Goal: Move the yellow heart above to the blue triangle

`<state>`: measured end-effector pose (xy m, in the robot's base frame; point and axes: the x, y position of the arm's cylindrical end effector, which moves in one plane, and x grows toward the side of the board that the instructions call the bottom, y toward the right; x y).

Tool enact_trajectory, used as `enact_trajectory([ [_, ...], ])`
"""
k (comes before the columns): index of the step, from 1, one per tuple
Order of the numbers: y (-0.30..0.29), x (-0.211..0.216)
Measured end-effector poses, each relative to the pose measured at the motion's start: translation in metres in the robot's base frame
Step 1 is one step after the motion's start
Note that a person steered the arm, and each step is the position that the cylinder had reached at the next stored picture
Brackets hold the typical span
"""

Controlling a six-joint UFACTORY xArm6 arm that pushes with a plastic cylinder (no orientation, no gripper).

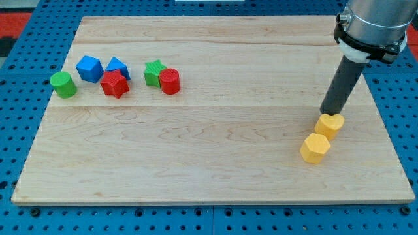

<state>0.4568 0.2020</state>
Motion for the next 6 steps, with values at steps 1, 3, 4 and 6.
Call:
enact_trajectory([
  [1,0.036,-0.003],
  [3,0.106,-0.002],
  [4,0.106,-0.002],
  [6,0.106,0.018],
])
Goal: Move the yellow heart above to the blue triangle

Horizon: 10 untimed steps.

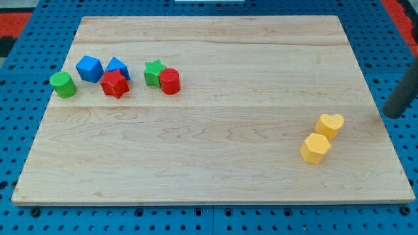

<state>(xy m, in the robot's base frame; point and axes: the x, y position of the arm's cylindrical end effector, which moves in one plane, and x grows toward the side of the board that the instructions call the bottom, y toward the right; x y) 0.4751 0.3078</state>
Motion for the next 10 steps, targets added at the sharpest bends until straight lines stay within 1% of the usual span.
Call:
enact_trajectory([
  [1,0.000,0.010],
  [2,-0.060,0.011],
  [3,-0.100,0.044],
  [4,-0.136,0.055],
  [5,-0.163,0.030],
  [7,-0.111,0.012],
  [8,-0.111,-0.011],
  [9,-0.154,-0.044],
  [10,-0.164,-0.087],
])
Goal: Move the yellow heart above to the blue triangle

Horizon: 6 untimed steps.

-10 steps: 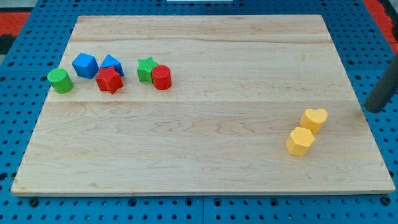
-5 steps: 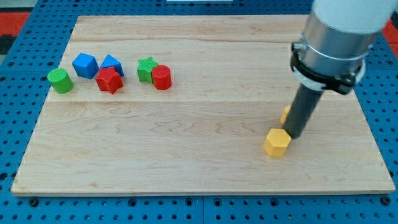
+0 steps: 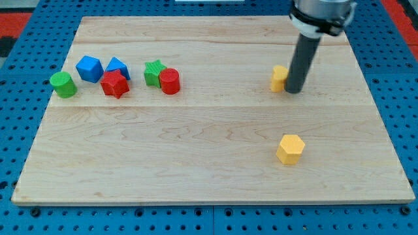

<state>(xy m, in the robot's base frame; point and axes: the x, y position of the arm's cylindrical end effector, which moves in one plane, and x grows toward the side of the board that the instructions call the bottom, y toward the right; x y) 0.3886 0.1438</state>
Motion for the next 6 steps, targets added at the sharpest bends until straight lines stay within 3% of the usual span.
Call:
enact_trajectory([
  [2,-0.089,-0.069],
  [3,-0.090,-0.114],
  [4,-0.177,-0.104],
  [6,-0.094,-0.083],
])
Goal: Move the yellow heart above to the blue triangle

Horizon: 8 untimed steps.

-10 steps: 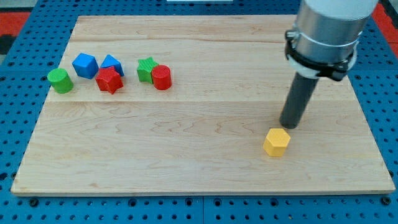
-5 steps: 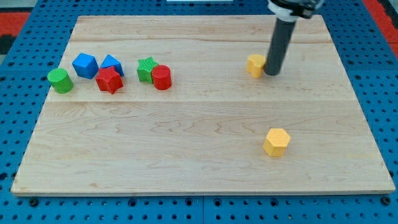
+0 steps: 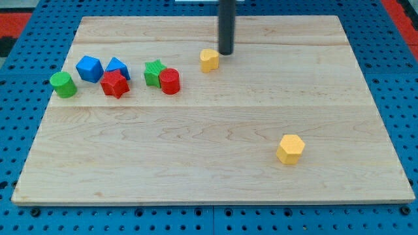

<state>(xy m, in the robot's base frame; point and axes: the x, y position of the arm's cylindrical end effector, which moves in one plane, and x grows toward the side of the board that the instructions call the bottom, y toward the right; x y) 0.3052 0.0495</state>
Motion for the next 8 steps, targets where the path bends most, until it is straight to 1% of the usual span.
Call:
enact_trajectory([
  [1,0.000,0.019],
  [2,-0.083,0.018],
  [3,-0.145,0.018],
  [4,-0.148,0.028],
  [5,-0.168,0.028],
  [6,-0.205,0.028],
  [8,-0.258,0.011],
])
